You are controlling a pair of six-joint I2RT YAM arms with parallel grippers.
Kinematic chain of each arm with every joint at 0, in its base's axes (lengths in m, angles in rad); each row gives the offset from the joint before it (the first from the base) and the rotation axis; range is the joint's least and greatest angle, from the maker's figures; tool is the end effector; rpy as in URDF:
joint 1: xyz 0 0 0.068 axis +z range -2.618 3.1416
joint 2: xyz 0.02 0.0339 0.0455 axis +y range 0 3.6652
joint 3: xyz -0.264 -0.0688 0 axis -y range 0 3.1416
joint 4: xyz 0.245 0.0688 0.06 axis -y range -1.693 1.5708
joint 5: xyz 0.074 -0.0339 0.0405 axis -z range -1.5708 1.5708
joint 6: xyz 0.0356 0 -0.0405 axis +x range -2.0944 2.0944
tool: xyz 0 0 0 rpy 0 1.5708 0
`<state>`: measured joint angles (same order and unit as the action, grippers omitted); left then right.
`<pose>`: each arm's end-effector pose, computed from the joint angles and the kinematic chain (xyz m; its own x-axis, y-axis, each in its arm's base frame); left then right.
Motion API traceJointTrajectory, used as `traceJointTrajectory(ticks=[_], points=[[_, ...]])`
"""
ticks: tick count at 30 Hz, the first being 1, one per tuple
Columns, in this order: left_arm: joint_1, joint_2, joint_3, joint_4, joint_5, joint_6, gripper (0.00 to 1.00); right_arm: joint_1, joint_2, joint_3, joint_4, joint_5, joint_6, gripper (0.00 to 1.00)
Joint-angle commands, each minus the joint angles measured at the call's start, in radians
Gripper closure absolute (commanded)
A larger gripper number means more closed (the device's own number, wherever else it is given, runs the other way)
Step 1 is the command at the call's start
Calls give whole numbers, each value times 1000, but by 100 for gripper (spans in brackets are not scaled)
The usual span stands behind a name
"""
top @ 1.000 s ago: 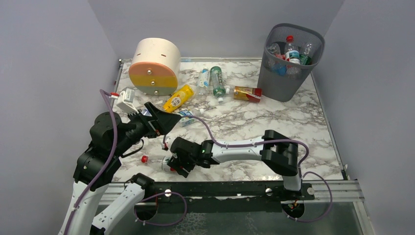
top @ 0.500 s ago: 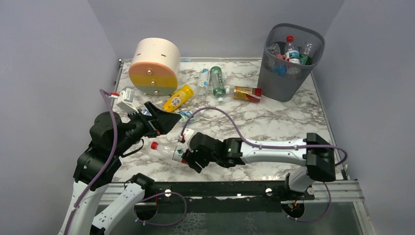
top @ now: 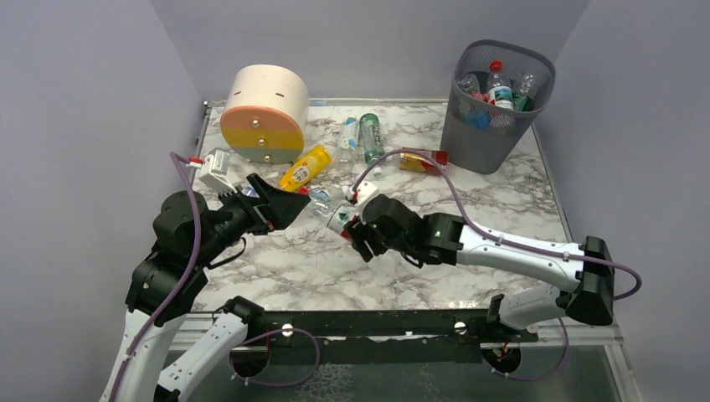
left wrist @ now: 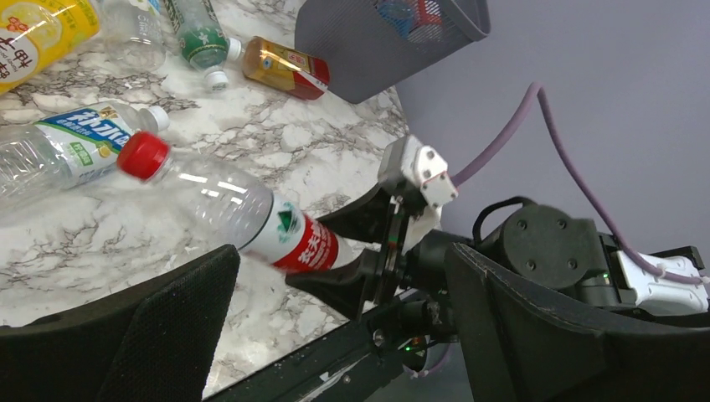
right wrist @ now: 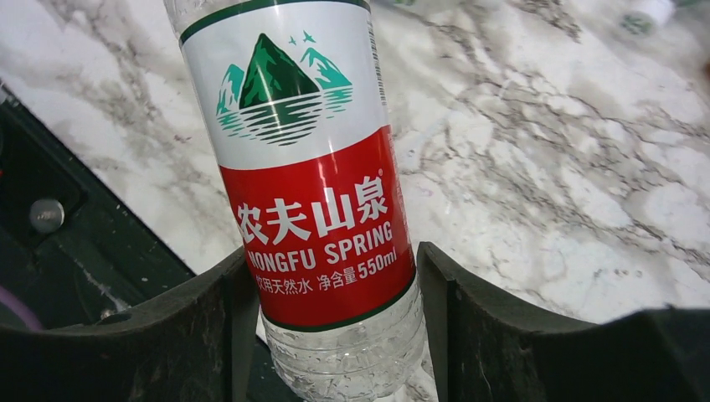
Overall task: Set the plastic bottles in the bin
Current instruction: Pick up the plastic bottle at the center of the board, then place the plastic bottle in the trash bin.
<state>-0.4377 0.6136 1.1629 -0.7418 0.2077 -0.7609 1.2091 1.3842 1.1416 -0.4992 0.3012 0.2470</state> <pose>0.0772 -0.0442 0.4238 -0.5379 -0.4933 -0.6836 0.3136 0.6356 -0.7054 0.1171 0.2796 0.2993 -0.4313 -0.4801 -0.7639 -0.7326 0.6805 -0.0141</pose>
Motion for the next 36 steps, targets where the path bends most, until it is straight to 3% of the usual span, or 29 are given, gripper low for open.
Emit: traceJointTrajectory(ticks=[1,14,31,36], points=[[7,-9,26,29,-16,12,1,-74,-60,33,-47,27,24,38],[6,-10,-3,32,-13,9,1,-364,-24,384,-125,-82,3,38],[7,-11,-46,54,5,19,1,-986,229,925,-161,-391,55,37],[7,-10,-47,53,9,27,1,-1160,296,962,-137,-506,122,37]])
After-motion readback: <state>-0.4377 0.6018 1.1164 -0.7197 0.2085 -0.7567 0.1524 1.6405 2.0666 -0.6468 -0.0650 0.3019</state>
